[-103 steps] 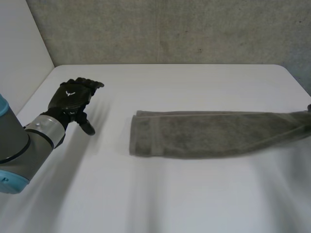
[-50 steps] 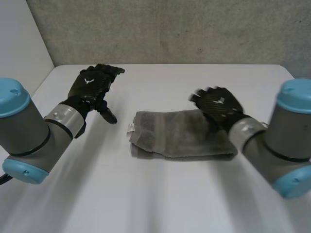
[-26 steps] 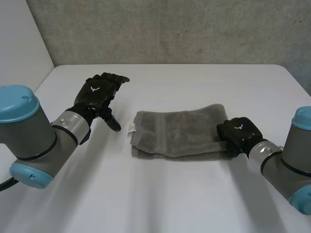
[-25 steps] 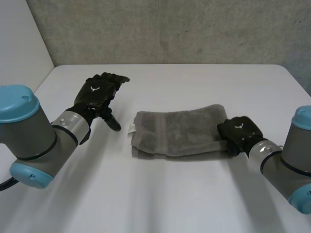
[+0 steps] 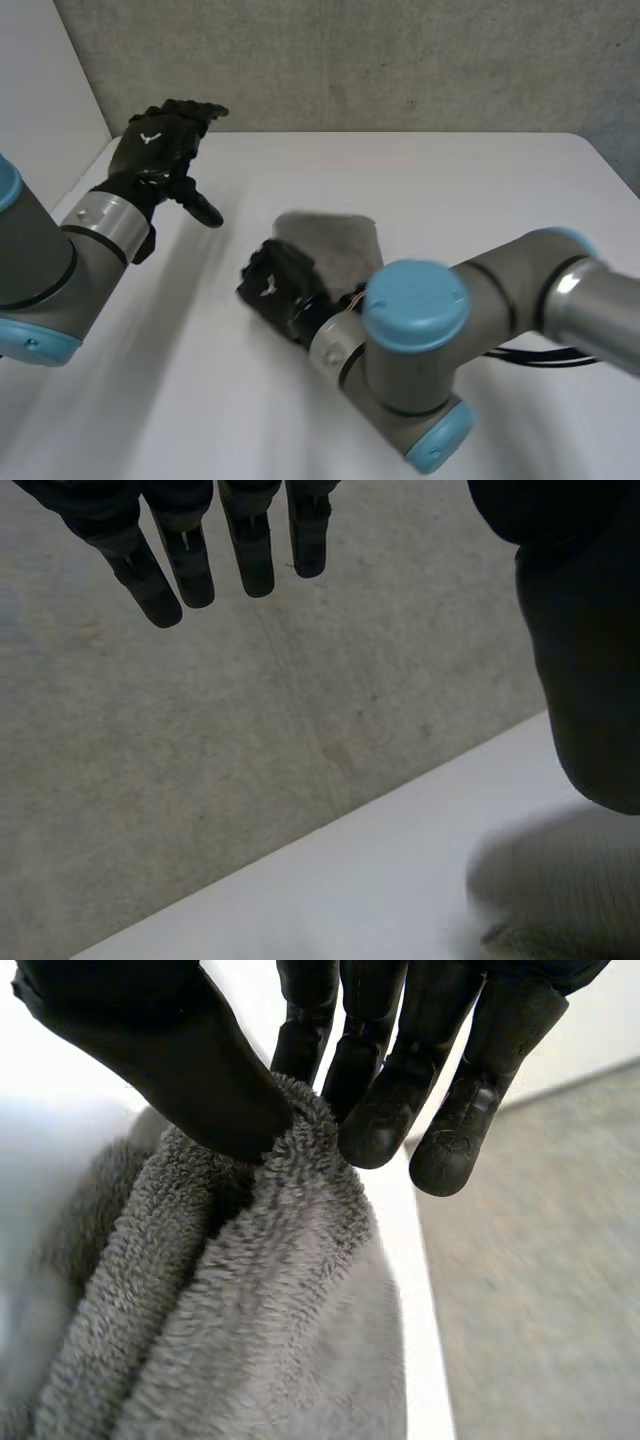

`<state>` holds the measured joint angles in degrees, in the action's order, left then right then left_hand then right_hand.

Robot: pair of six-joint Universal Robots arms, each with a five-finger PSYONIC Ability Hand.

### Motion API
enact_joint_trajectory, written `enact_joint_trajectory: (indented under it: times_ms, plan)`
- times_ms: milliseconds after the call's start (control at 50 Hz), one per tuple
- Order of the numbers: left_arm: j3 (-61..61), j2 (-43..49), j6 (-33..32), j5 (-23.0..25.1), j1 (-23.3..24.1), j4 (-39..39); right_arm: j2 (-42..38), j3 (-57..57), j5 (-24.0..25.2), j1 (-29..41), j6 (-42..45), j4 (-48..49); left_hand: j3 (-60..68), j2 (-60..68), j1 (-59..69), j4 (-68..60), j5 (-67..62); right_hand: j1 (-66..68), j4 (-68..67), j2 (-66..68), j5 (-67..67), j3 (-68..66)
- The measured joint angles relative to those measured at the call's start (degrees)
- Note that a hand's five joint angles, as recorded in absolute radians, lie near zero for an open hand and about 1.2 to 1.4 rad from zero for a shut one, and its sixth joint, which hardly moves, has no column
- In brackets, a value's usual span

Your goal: Fold the towel.

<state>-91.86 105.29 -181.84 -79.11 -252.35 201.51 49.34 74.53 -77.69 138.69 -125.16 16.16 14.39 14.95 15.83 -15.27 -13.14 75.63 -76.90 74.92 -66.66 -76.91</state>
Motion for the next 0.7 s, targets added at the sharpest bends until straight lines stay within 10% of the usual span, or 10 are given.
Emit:
enact_joint_trajectory:
  times_ms: [60, 220, 480, 700]
  plan:
    - [-0.05, -0.38, 1.24, -0.38, -0.34, 0.02, -2.30, -1.26, 1.23, 0.83, 0.01, -0.04, 0.00, 0.00, 0.00, 0.00, 0.00, -2.15, 1.83, -2.08, 1.93, 2.39]
    - [0.23, -0.06, 2.32, -0.58, 0.32, 0.15, 2.19, 0.52, -1.28, -0.52, -11.05, 0.04, 0.00, 0.00, 0.00, 0.00, 0.00, -60.58, 61.59, -60.34, 63.20, 61.78]
    - [4.10, 6.05, 6.32, -1.19, 6.61, 0.28, 15.67, 7.94, -4.76, -14.54, -43.22, -4.74, 0.00, 0.00, 0.00, 0.00, -0.05, -62.47, 62.08, -60.86, 63.22, 62.94]
    - [10.39, 19.63, 9.32, -6.50, 14.25, -7.31, 6.86, 5.20, -0.20, -22.56, -53.30, -11.24, 0.00, 0.00, 0.00, 0.00, -0.13, -62.48, 62.08, -60.86, 63.22, 62.94]
